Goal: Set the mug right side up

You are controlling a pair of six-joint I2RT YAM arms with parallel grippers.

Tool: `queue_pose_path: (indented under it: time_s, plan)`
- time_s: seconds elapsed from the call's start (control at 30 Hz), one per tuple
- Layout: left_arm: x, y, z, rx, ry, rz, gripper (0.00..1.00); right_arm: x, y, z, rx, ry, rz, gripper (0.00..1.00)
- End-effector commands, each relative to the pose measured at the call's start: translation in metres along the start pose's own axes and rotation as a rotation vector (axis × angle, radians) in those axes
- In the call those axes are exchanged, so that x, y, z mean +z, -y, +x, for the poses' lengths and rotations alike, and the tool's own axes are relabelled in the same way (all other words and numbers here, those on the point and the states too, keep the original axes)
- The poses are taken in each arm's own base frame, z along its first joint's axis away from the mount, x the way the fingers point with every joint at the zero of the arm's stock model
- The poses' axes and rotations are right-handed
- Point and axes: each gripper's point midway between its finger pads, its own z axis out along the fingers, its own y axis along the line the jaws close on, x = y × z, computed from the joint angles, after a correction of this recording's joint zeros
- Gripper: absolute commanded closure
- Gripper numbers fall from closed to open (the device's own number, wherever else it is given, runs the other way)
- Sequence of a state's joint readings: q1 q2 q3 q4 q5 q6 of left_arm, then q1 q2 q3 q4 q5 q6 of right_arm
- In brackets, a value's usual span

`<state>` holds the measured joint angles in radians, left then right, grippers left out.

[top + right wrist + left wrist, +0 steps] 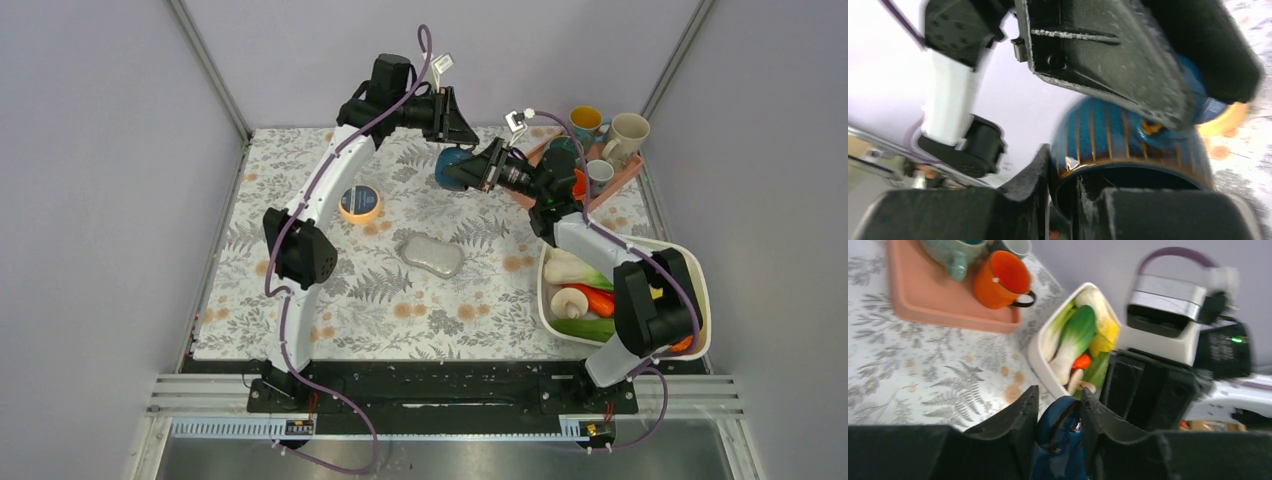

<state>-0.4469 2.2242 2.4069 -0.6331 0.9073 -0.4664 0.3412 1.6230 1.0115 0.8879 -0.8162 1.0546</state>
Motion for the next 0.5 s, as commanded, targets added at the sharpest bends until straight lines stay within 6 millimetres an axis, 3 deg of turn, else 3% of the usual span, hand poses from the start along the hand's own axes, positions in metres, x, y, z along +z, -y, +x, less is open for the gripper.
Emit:
queue_pose_path:
  time_s: [0.0,0.07,0.13,0.37,0.47]
  plan:
    - [-0.024,-0.006,-0.032,0.224,0.124,-0.188,0.45,-0.005,0.019,-0.004,-0.122,-0.045,0.212,1.00]
    - [-0.036,-0.026,-0.039,0.312,0.137,-0.325,0.17,-0.015,0.039,-0.002,-0.179,-0.112,0.359,1.00]
    - [-0.052,-0.046,-0.049,0.382,0.155,-0.469,0.02,-0.026,0.054,-0.005,-0.243,-0.181,0.486,1.00]
    - [-0.120,-0.095,-0.082,0.537,0.206,-0.936,0.01,-0.058,0.111,-0.019,-0.368,-0.375,0.798,1.00]
    - [-0.141,-0.115,-0.079,0.594,0.149,-1.079,0.01,-0.071,0.148,-0.038,-0.400,-0.450,0.956,1.00]
